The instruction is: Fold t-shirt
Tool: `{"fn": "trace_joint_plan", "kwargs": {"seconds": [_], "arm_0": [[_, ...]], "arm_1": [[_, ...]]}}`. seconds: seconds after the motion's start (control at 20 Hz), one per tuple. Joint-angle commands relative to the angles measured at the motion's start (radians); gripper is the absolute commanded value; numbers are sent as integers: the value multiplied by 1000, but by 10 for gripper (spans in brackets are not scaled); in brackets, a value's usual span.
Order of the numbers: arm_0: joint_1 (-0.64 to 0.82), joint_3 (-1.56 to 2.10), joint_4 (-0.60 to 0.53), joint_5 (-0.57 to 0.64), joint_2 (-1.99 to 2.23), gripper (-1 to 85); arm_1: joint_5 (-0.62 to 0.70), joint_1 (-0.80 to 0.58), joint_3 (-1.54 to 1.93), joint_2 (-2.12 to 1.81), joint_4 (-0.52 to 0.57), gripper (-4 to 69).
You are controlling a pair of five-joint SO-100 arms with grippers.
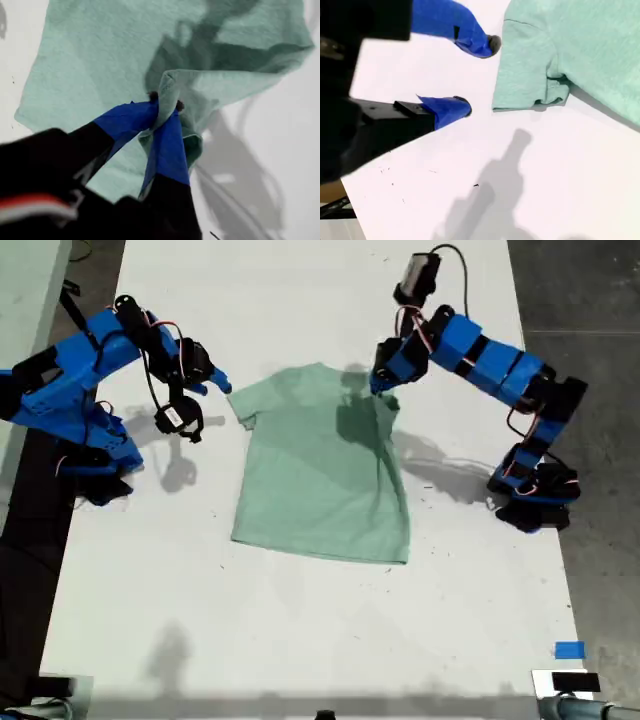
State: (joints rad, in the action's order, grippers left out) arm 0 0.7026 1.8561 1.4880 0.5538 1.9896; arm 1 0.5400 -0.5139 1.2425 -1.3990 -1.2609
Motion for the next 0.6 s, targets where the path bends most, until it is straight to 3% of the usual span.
{"fn": "trace_joint_plan", "kwargs": {"seconds": [0.0, 0.3, 0.35, 0.45, 0.55], "arm_0": [[-15, -14, -2, 12, 17, 192], [-12, -8, -3, 20, 23, 192], [-14, -8, -5, 20, 23, 193], [-15, -8, -5, 20, 20, 194], [-12, -5, -8, 18, 18, 196]], "arm_1": [[-52, 74, -190, 137, 71, -9], [-132, 143, -264, 387, 232, -10], [-133, 150, -304, 417, 222, 24], [-109, 156, -414, 426, 137, 344], [-106, 135, -531, 383, -57, 329]]}}
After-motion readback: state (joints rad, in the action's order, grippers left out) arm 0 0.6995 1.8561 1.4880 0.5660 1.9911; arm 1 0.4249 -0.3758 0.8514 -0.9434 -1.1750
